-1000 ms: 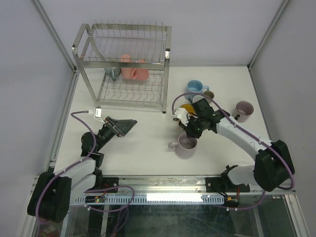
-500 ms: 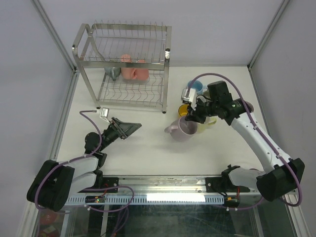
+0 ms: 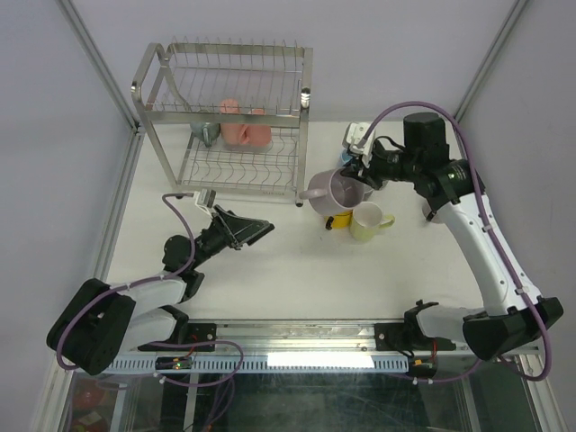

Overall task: Load the cups into the dish rack
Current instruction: Pick up the cup at the center of the board.

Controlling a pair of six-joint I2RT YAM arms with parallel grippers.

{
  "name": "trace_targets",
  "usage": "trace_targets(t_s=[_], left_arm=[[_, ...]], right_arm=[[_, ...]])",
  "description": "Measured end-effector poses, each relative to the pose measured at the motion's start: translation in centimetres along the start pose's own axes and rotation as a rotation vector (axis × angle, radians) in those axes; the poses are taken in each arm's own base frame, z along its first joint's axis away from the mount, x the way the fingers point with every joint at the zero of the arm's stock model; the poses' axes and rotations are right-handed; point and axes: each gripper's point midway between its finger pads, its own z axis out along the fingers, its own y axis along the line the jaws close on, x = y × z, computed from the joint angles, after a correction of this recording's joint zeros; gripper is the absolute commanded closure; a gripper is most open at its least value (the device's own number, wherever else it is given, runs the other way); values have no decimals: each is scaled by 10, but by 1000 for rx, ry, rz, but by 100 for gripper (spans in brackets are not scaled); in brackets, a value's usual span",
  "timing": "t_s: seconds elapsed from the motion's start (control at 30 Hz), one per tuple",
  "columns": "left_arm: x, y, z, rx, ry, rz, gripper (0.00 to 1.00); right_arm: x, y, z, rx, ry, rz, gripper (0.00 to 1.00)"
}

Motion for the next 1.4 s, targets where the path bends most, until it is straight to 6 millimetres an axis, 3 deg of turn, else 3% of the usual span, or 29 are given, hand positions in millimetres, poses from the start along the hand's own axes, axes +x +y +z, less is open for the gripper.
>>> trace_targets(t_s=[0.3,0.5,0.73,1.17,1.3,1.4], left_arm=[[7,-17,9,38,30,-91,14],[26,-28,21,68,72,-121,13],[42,-27,34,80,107,-162,13],[58,-12,38,44,143,-226,13],[71,-8,38,33,176,-241,27],[80,1,42,8,200,-258,31]], right_arm=[[-30,-31,-2,12,-12,-191,100],[-33,-33,-14,57,-6,-283,100],[1,6,-20,90,-47,-368,100],[4,61,-10,122,-240,-739,100],[7,68,-2,119,-261,-795,100],[6,70,1,127,-278,-831,100]])
